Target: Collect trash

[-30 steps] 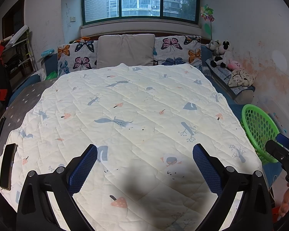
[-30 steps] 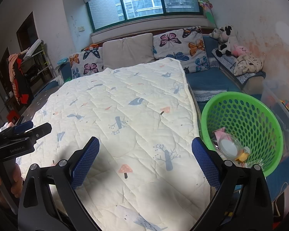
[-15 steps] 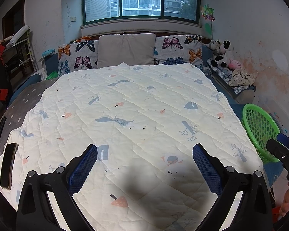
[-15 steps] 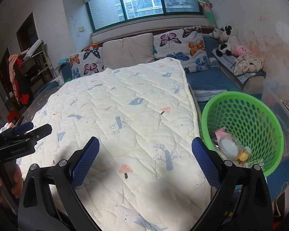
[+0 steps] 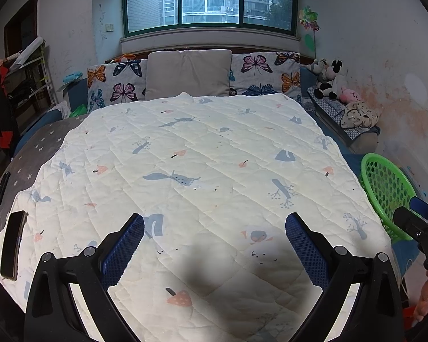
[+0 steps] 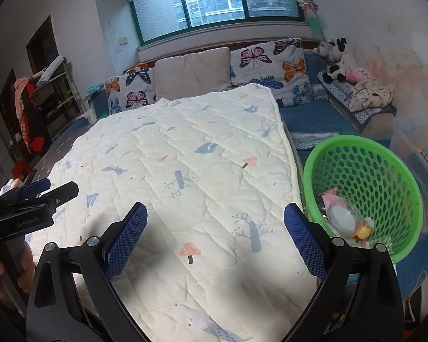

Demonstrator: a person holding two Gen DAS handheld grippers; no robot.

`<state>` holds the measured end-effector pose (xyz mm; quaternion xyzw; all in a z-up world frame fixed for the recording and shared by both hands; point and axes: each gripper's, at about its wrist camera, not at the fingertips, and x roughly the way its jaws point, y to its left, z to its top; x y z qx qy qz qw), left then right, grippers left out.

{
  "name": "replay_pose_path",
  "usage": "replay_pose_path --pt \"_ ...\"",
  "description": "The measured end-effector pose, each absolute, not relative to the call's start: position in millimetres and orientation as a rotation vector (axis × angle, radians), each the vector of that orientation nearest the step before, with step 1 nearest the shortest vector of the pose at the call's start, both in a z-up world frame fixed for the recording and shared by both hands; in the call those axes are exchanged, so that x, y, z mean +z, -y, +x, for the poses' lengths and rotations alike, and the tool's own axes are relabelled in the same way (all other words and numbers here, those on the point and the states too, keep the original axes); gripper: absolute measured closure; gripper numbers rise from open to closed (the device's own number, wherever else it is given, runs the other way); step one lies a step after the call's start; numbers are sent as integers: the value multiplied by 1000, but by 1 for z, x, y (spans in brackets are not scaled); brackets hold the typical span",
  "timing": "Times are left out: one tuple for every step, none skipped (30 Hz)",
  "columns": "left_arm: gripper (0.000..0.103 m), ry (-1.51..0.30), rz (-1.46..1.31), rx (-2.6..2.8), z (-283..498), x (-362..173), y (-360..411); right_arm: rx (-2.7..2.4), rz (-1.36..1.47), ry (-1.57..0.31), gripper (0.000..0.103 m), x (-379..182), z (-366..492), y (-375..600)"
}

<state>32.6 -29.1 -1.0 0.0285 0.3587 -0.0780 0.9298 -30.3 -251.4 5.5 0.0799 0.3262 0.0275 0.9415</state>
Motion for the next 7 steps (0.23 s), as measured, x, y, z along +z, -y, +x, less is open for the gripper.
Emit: replay_pose_path --pt "7 -735 57 -160 33 0 31 57 165 -665 7 5 -30 251" --pt "7 -736 56 -158 33 -1 29 59 166 -666 7 5 -30 251" --pt "7 -735 56 -157 33 -1 29 60 166 -665 7 5 -30 251" --pt "7 -735 58 -159 33 0 30 61 165 -666 7 4 -30 250" --pt "7 -737 56 -158 33 -1 30 63 166 -666 7 4 -30 250" --pt "7 -738 56 -157 33 -1 30 65 166 -666 7 3 -30 249" --pt "7 -740 55 -158 33 -1 29 66 168 -666 7 3 -30 249"
